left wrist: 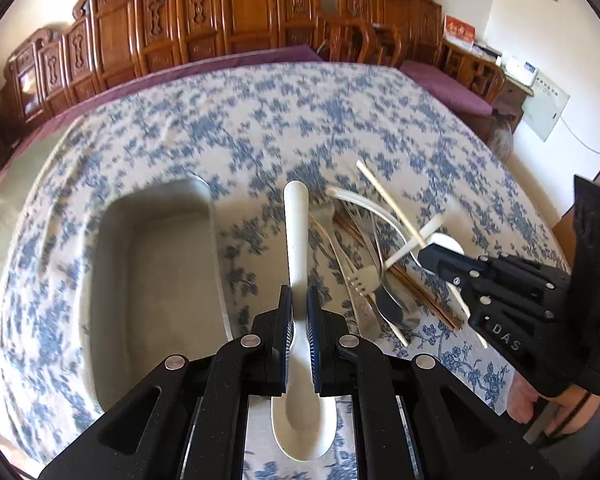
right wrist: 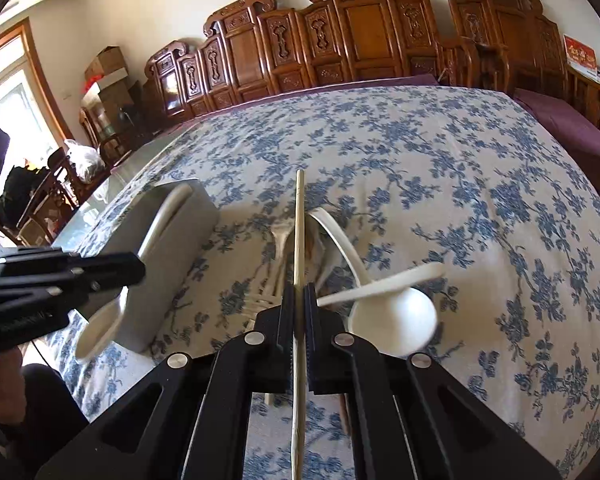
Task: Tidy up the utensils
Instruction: 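Carry the white plastic spoon into the grey tray and open the left tool, then lower the wooden chopstick into the grey tray and open the right tool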
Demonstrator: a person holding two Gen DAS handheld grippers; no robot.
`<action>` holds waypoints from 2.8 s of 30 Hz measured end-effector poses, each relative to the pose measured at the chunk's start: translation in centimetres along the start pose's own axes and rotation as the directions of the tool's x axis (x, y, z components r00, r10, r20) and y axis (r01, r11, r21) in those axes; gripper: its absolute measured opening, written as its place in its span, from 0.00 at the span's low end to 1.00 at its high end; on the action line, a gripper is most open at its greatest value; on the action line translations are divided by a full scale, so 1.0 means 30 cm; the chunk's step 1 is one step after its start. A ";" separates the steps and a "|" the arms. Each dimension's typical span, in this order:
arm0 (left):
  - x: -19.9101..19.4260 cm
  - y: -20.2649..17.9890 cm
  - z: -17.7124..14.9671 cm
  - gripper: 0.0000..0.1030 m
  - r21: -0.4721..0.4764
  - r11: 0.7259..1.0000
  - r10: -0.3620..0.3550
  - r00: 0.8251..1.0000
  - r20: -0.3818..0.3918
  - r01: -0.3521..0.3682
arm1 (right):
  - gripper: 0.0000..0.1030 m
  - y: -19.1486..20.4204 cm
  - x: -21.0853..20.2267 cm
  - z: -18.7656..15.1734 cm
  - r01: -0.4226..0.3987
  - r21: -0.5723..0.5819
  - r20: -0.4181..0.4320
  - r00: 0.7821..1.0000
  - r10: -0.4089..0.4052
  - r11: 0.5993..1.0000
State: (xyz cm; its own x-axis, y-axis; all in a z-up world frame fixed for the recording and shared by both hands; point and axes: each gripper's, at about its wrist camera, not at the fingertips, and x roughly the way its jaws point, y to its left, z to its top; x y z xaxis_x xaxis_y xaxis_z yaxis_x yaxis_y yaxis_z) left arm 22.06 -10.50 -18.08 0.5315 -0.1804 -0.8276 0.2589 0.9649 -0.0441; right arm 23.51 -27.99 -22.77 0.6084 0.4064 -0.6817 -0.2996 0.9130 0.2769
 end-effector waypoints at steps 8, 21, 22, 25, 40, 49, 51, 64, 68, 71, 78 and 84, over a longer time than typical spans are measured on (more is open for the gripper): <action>-0.017 0.117 0.009 0.06 -0.008 1.000 0.010 0.999 0.049 -0.010 | 0.06 0.058 0.001 0.025 -0.041 -0.007 0.022 0.999 0.041 0.999; 0.090 0.316 -0.018 0.07 -0.088 0.996 0.031 0.999 0.020 -0.029 | 0.06 0.155 0.044 0.070 -0.099 -0.014 0.035 0.994 0.099 0.995; 0.098 0.320 -0.022 0.07 -0.083 0.996 0.037 0.999 0.015 -0.035 | 0.06 0.165 0.045 0.071 -0.102 -0.021 0.035 0.994 0.103 0.995; 0.116 0.338 -0.030 0.07 -0.082 0.996 0.046 0.999 -0.001 -0.045 | 0.06 0.192 0.041 0.074 -0.112 -0.041 0.045 0.992 0.114 0.993; 0.025 0.443 -0.010 0.07 -0.142 0.989 0.042 0.998 0.050 -0.034 | 0.06 0.308 0.046 0.089 -0.079 -0.073 0.011 0.997 0.080 0.994; -0.081 0.519 0.009 0.07 -0.135 0.990 0.066 0.991 0.117 -0.050 | 0.06 0.478 0.140 0.150 -0.139 -0.037 -0.025 0.990 0.138 0.990; -0.092 0.537 0.010 0.07 -0.139 0.989 0.062 0.991 0.121 -0.045 | 0.06 0.508 0.176 0.162 -0.146 -0.020 -0.038 0.989 0.145 0.989; -0.127 0.625 0.011 0.07 -0.183 0.983 0.053 0.988 0.145 -0.025 | 0.06 0.565 0.347 0.137 -0.114 0.015 -0.100 0.988 0.115 0.993; -0.123 0.617 0.011 0.07 -0.177 0.984 0.050 0.989 0.142 -0.025 | 0.10 0.554 0.358 0.124 -0.112 0.017 -0.107 0.988 0.114 0.994; -0.118 0.604 0.011 0.07 -0.171 0.985 0.042 0.989 0.141 -0.018 | 0.10 0.538 0.327 0.126 -0.125 0.018 -0.085 0.988 0.126 0.992; -0.103 0.517 0.018 0.07 -0.122 0.992 0.001 0.991 0.137 0.016 | 0.10 0.455 0.159 0.135 -0.089 -0.030 -0.023 0.996 0.088 0.996; -0.088 0.415 0.033 0.07 -0.078 0.996 -0.040 0.990 0.135 0.051 | 0.10 0.306 0.011 0.126 0.031 -0.060 0.007 1.000 -0.030 0.998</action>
State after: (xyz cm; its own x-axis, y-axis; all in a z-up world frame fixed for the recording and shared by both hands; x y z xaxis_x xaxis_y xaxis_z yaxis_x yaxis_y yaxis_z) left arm 24.67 1.81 -15.88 0.6249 -0.2427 -0.7420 0.2220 0.9664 -0.1291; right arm 23.73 -19.36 -17.89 0.6226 0.3789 -0.6847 -0.3245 0.9212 0.2147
